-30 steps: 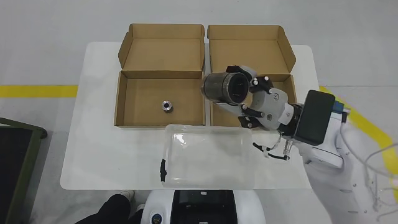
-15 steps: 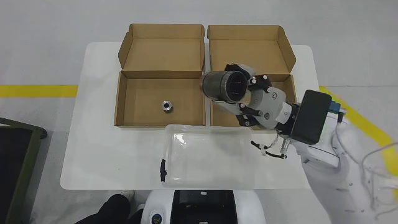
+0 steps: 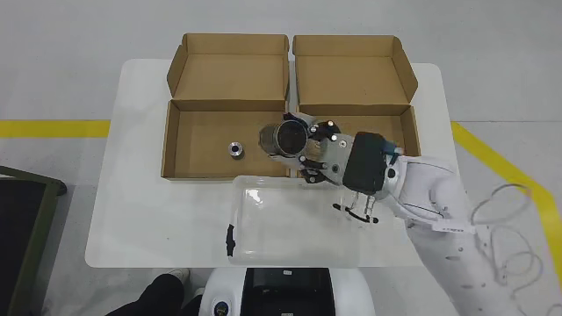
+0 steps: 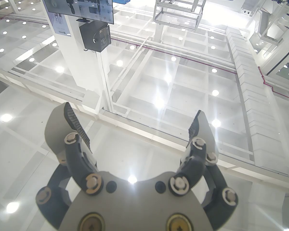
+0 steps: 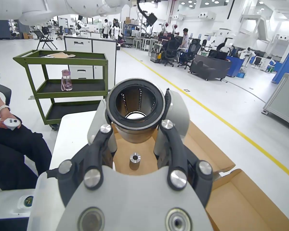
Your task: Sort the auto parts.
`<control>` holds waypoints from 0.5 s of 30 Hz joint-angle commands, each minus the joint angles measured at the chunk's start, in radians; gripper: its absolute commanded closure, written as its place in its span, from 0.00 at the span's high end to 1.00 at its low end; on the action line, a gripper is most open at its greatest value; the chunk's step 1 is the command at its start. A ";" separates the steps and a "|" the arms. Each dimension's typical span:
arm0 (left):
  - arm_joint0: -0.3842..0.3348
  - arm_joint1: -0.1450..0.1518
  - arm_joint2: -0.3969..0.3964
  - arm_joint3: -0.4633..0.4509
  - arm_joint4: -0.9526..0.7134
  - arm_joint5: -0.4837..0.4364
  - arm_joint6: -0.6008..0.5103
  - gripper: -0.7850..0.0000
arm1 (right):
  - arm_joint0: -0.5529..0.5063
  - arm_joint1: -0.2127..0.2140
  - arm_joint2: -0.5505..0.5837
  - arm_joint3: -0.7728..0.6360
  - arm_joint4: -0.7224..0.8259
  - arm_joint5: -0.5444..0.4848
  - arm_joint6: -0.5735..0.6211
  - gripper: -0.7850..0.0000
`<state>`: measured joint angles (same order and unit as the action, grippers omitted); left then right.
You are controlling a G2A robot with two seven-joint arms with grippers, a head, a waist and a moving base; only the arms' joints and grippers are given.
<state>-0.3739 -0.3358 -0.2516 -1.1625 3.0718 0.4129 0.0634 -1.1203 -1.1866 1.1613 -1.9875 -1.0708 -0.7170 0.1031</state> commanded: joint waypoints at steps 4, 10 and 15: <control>0.000 0.000 0.000 0.000 0.000 0.000 0.000 1.00 | 0.038 -0.006 -0.060 0.062 -0.042 0.018 0.070 0.00; 0.000 0.000 0.000 0.000 0.000 0.000 0.000 1.00 | 0.077 -0.011 -0.101 0.112 -0.046 0.030 0.173 0.00; 0.000 0.000 0.000 0.000 0.000 0.000 0.000 1.00 | 0.114 -0.019 -0.150 0.174 -0.034 0.032 0.216 0.00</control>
<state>-0.3739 -0.3358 -0.2516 -1.1625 3.0718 0.4129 0.0634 -1.0136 -1.2045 1.0188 -1.8251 -1.1055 -0.6862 0.3129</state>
